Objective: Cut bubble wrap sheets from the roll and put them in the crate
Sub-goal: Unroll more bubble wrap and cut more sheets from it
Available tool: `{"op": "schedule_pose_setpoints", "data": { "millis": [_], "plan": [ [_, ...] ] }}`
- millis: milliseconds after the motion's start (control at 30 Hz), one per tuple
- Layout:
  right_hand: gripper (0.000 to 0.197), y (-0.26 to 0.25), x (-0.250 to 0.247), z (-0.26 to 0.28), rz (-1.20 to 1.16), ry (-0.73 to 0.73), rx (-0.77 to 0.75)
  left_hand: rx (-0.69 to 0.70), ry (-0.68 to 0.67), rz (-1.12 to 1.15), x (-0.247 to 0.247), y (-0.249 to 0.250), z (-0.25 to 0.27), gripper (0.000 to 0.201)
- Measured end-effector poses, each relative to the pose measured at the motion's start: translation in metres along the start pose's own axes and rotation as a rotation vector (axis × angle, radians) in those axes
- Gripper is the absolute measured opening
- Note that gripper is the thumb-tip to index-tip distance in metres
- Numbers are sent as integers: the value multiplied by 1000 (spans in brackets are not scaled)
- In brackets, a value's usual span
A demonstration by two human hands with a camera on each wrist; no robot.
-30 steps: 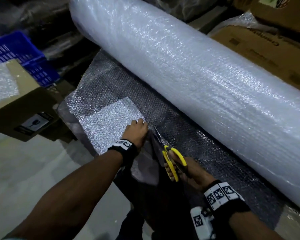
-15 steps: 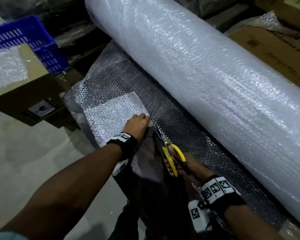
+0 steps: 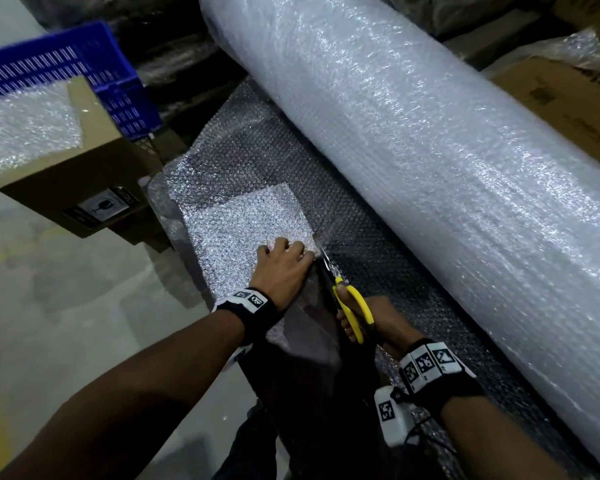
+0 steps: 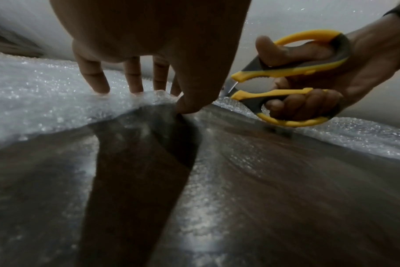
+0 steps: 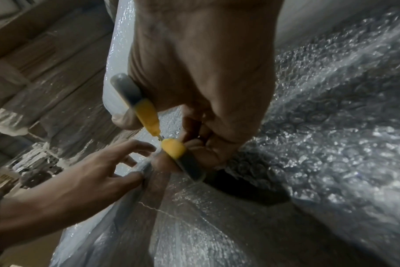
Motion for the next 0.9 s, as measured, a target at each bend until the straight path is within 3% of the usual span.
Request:
{"op": "schedule_pose_setpoints", "data": {
  "millis": [200, 300, 533, 700, 833, 900],
  "plan": [
    [45, 8, 1, -12, -10, 64, -27, -45, -66, 3, -1, 3, 7, 45],
    [47, 9, 1, -13, 1, 30, -12, -67, -80, 36, -3, 3, 8, 46],
    [79, 0, 5, -18, 126, -29, -7, -88, -121, 55, -7, 3, 8, 56],
    [84, -6, 9, -28, 176, -18, -15, -96, -153, 74, -10, 4, 6, 60],
    [83, -4, 9, -33, 174, -16, -18, -96, -196, 69, -11, 3, 4, 67],
    [72, -3, 8, -35, 133, 14, -58, -96, -203, 68, -10, 3, 4, 68]
  ]
}}
Point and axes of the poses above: each hand's wrist, its own z-axis away from the middle knuckle, its own x-axis out of the palm, y = z × x, the point moved 3 cm from there along -z, towards the middle knuckle, and after that the axes turned 9 degrees about y, right-handed, at the moved point
